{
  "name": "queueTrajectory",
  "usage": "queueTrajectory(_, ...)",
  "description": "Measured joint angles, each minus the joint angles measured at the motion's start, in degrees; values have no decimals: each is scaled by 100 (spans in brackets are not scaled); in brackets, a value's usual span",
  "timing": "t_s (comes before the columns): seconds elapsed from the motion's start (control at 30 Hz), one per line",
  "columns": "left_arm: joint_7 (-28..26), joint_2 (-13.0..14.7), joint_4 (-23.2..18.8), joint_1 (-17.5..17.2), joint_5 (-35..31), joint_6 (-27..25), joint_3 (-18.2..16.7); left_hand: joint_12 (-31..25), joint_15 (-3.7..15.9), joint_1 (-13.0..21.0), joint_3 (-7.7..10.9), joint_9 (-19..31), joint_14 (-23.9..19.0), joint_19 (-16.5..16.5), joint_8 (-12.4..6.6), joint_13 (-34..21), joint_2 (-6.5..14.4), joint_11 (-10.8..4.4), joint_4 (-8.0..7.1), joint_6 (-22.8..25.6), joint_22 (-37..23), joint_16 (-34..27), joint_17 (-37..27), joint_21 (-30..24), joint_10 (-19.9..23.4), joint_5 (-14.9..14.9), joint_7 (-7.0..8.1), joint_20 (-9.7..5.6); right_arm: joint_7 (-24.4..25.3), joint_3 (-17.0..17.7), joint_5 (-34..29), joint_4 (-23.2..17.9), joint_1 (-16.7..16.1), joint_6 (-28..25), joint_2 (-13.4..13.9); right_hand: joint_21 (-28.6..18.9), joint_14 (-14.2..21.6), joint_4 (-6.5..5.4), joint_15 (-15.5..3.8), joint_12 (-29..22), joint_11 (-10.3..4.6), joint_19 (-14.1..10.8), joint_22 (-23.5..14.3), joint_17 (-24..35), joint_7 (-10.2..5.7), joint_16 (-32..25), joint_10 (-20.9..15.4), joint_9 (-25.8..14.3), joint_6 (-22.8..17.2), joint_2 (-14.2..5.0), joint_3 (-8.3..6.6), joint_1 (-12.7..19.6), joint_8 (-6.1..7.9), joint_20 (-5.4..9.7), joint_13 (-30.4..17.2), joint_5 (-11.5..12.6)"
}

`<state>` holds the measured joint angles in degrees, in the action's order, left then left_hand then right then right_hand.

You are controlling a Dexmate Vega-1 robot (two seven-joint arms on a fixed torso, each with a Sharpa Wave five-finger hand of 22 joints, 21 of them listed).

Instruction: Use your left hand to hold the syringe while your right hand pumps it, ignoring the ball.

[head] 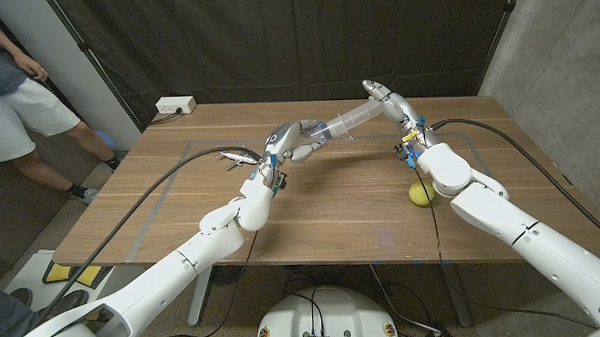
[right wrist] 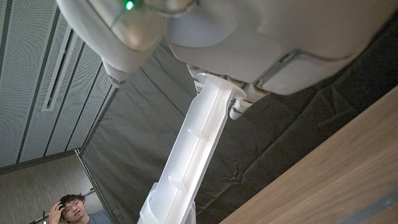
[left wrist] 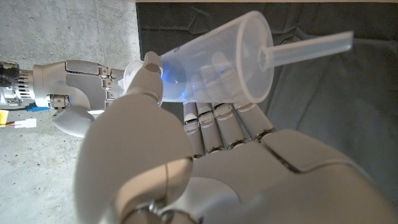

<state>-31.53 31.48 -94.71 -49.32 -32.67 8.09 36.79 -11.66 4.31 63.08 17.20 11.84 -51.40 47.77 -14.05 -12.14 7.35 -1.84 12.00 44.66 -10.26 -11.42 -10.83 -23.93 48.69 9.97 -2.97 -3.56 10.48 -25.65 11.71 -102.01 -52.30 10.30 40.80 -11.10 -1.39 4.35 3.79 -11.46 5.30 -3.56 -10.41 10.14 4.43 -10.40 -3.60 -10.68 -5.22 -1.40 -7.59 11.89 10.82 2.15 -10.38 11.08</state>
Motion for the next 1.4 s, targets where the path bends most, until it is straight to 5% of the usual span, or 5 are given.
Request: queueTrajectory(1.4,31,-116,-151,103,-164,-216,123,43,-10,0,47,8,-10,0,46,1,0,6,48,100,0,-3,1,0,40,-21,-20,0,-95,-88,53,-63,-103,42,-43,0,-1,16,-1,-22,11,0,0,0,18,0,-94,0,-19,0,16,0,0,-1,0,0)
